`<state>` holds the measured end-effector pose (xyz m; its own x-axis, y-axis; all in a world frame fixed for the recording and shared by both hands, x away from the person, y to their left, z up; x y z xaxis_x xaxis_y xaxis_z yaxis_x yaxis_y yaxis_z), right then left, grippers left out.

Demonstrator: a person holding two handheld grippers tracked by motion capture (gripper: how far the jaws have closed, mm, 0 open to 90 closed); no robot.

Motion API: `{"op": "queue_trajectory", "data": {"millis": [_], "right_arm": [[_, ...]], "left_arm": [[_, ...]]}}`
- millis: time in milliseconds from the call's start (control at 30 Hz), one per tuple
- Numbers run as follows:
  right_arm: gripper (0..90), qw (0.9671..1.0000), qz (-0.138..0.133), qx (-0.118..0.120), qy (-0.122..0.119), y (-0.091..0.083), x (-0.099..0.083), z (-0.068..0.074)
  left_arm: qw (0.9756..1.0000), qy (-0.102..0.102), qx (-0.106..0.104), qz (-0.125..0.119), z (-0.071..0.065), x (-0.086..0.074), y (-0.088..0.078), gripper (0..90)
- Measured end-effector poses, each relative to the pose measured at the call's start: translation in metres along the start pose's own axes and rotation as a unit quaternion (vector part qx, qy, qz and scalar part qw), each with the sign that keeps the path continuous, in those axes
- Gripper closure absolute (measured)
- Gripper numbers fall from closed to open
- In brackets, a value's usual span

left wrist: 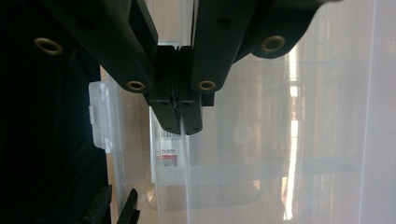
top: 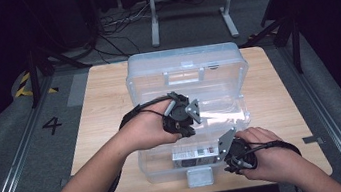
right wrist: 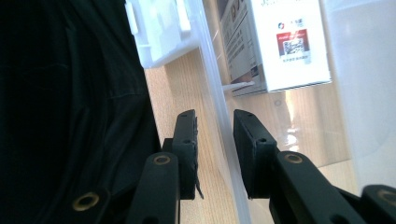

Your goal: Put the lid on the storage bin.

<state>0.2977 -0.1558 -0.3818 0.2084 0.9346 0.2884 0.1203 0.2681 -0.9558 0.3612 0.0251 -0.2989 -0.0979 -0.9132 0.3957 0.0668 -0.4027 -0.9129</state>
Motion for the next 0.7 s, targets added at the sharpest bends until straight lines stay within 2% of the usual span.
{"op": "queue_trajectory", "data": {"millis": [167, 200, 267, 333, 433, 700], "right_arm": [[72.9, 0.9997, -0.023, 0.004, 0.012, -0.009, 0.0, 0.0], [74.9, 0.9992, -0.035, 0.003, 0.017, -0.013, 0.0, 0.0], [75.6, 0.9988, -0.044, 0.001, 0.023, -0.016, -0.001, 0.0], [77.4, 0.9984, -0.051, -0.001, 0.025, -0.019, -0.001, -0.001], [78.7, 0.9971, -0.068, 0.015, 0.032, -0.025, -0.002, -0.001], [78.5, 0.9973, -0.068, 0.015, 0.023, -0.031, -0.001, 0.004]], "left_arm": [[1.0, 0.001, -0.006, -0.001, -0.001, 0.0, 0.002, 89.1], [1.0, -0.001, -0.009, -0.002, -0.002, 0.0, 0.002, 89.1], [0.9999, 0.008, -0.01, -0.002, -0.001, -0.001, 0.002, 89.1], [0.9999, 0.001, -0.012, -0.004, -0.002, -0.001, 0.003, 89.1], [0.9999, 0.002, -0.014, -0.005, -0.003, -0.002, 0.003, 89.1], [0.9999, 0.002, -0.014, -0.006, -0.003, -0.002, 0.003, 89.1]]}}
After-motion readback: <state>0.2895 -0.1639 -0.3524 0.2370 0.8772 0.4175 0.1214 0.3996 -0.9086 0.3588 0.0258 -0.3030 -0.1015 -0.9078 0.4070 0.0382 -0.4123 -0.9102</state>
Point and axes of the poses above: each handheld gripper's, and its own axes: y roughly forward along the jaws, x roughly out of its top, z roughly to its left, the point moved 2 cm from there along y, roughly forward along the jaws, and after that the axes turned 2 degrees about y, right-handed, at the moved point
